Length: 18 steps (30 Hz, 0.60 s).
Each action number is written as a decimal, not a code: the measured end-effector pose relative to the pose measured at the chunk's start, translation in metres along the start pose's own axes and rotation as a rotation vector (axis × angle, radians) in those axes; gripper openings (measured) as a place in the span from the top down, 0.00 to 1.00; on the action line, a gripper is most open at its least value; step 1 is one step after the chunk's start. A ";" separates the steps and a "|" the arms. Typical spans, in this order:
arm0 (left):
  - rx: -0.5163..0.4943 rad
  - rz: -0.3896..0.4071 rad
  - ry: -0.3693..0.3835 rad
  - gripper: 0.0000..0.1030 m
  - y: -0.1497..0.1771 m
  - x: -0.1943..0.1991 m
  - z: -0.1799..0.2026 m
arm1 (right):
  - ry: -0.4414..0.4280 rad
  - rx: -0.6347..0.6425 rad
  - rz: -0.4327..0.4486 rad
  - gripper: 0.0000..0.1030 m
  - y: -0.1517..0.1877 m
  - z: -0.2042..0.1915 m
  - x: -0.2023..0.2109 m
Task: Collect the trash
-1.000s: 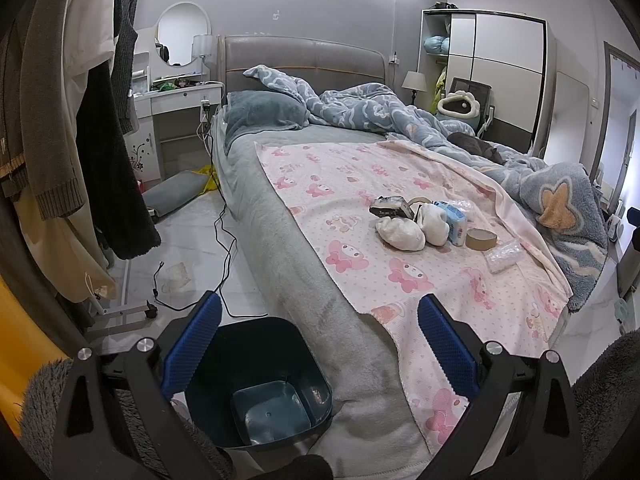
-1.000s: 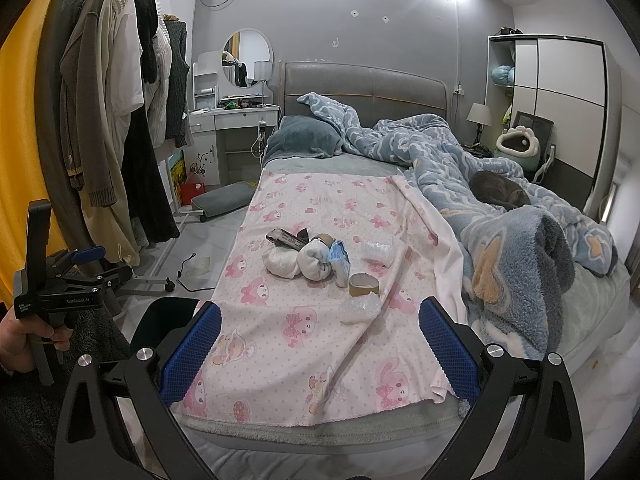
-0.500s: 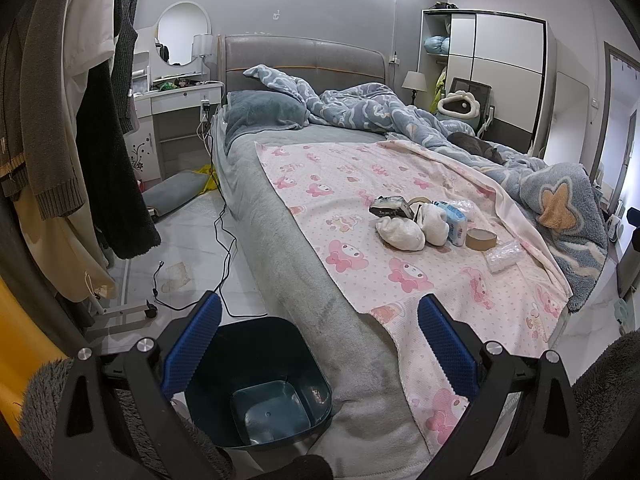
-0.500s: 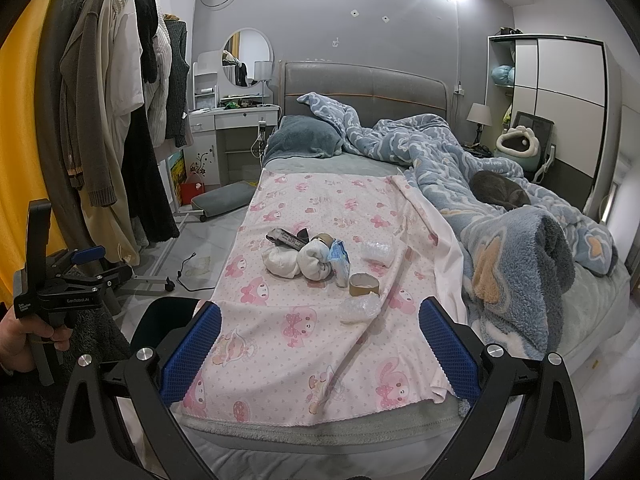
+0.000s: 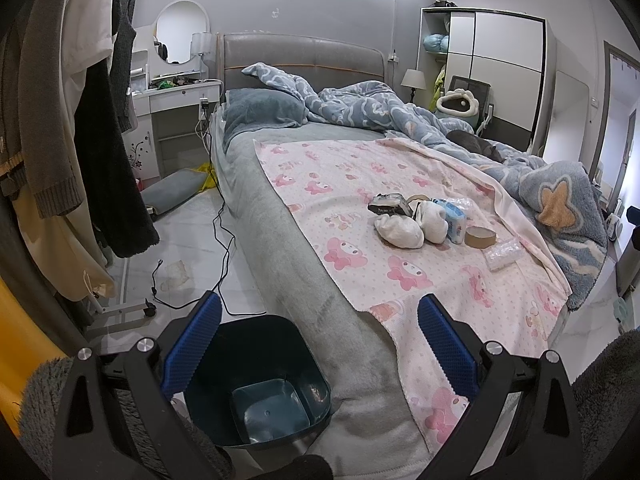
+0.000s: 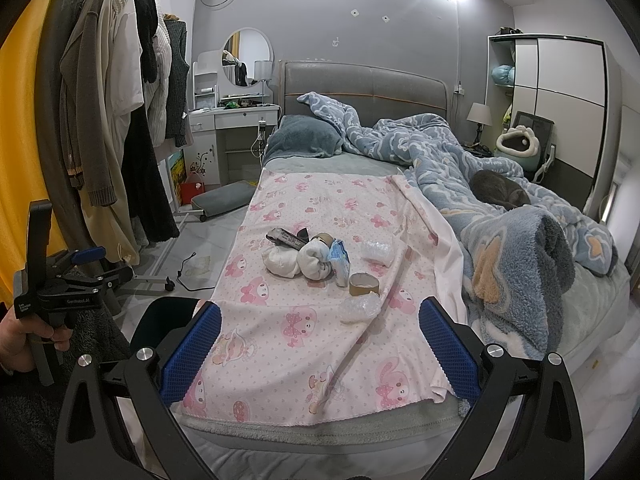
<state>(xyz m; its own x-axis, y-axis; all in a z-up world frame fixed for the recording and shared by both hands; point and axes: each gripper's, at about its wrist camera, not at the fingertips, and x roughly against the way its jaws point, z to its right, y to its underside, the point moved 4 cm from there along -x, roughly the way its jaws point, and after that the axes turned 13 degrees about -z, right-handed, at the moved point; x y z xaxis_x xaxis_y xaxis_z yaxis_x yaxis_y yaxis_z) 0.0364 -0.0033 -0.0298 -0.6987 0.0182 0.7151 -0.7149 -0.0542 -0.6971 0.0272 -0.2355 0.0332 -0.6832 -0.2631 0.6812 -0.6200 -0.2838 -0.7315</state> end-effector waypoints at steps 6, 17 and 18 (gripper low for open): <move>0.001 0.000 0.000 0.03 -0.001 0.001 -0.001 | 0.000 0.000 0.000 0.03 0.000 0.000 0.000; -0.001 -0.005 -0.003 0.03 0.000 0.000 0.000 | -0.001 -0.001 -0.001 0.03 -0.001 0.001 0.000; -0.001 -0.005 -0.002 0.03 0.002 0.002 0.001 | 0.000 -0.001 -0.001 0.03 -0.001 0.001 0.000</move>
<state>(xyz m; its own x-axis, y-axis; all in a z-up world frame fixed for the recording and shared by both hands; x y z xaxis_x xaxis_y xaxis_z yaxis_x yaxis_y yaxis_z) 0.0341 -0.0044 -0.0297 -0.6950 0.0165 0.7188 -0.7185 -0.0535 -0.6935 0.0280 -0.2359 0.0338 -0.6823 -0.2630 0.6821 -0.6211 -0.2834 -0.7307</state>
